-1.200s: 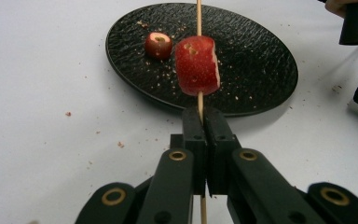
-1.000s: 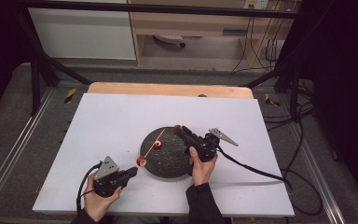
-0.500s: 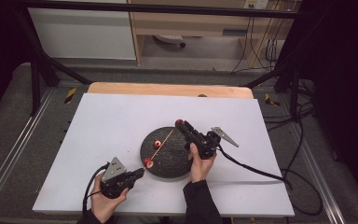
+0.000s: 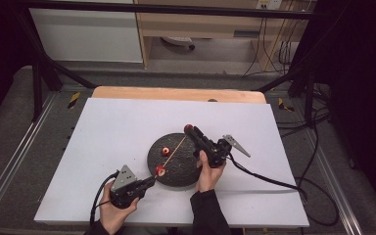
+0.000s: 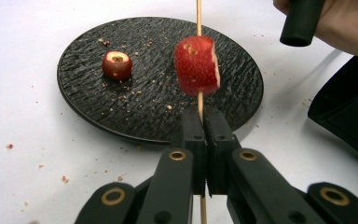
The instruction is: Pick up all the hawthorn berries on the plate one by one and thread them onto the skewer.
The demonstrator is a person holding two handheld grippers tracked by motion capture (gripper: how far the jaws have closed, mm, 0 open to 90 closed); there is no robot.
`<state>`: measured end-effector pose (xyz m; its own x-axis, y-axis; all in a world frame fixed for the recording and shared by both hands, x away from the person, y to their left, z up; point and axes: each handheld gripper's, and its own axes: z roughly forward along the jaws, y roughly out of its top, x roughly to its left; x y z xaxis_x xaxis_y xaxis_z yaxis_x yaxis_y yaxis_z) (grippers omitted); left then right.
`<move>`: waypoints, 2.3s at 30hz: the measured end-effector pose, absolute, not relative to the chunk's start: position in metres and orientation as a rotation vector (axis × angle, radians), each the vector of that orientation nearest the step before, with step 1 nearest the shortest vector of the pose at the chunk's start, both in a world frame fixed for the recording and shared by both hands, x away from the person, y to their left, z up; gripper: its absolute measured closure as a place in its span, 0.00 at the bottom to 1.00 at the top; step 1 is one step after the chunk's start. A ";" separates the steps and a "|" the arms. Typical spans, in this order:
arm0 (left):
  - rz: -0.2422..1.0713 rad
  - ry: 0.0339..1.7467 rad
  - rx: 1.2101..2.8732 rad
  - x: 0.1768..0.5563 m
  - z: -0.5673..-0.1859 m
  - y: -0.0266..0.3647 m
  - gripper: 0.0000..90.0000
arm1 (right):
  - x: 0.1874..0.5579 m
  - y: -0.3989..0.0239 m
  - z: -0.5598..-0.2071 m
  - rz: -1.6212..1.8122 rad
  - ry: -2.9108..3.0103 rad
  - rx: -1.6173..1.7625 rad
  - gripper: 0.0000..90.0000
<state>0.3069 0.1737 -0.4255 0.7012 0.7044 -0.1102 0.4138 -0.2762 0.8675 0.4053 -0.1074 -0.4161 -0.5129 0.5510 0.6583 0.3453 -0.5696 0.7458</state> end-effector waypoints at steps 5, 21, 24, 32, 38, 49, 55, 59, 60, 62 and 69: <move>0.365 0.873 1.908 0.308 -0.425 0.172 0.98 | 0.404 -0.107 -0.416 2.232 1.377 1.473 0.69; 0.348 0.914 1.855 0.309 -0.423 0.155 0.98 | 0.403 -0.106 -0.417 2.241 1.341 1.460 0.69; 0.350 0.921 1.840 0.308 -0.423 0.151 0.99 | 0.403 -0.106 -0.416 2.246 1.332 1.456 0.69; 0.361 0.926 1.828 0.308 -0.423 0.145 0.99 | 0.402 -0.106 -0.416 2.248 1.332 1.466 0.69; 0.372 0.935 1.823 0.312 -0.424 0.143 0.99 | 0.402 -0.106 -0.417 2.243 1.355 1.504 0.69; 0.396 0.923 1.851 0.318 -0.423 0.143 0.99 | 0.402 -0.106 -0.417 2.229 1.398 1.543 0.70; 0.407 0.894 1.874 0.321 -0.421 0.144 0.99 | 0.402 -0.108 -0.414 2.232 1.409 1.554 0.70; 0.429 0.878 1.863 0.317 -0.420 0.146 0.99 | 0.405 -0.110 -0.412 2.250 1.451 1.557 0.70; 0.426 0.885 1.861 0.317 -0.419 0.148 0.99 | 0.405 -0.110 -0.412 2.254 1.456 1.559 0.70; 0.425 0.893 1.858 0.316 -0.420 0.149 0.99 | 0.405 -0.110 -0.412 2.248 1.428 1.549 0.70; 0.445 0.926 1.845 0.314 -0.426 0.145 0.99 | 0.405 -0.108 -0.414 2.250 1.431 1.569 0.70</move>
<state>0.3138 0.1455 -0.4256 0.6415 0.7610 -0.0970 0.3998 -0.2237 0.8889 0.4048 -0.1082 -0.4136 -0.4849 0.5036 0.7151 0.4339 -0.5714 0.6966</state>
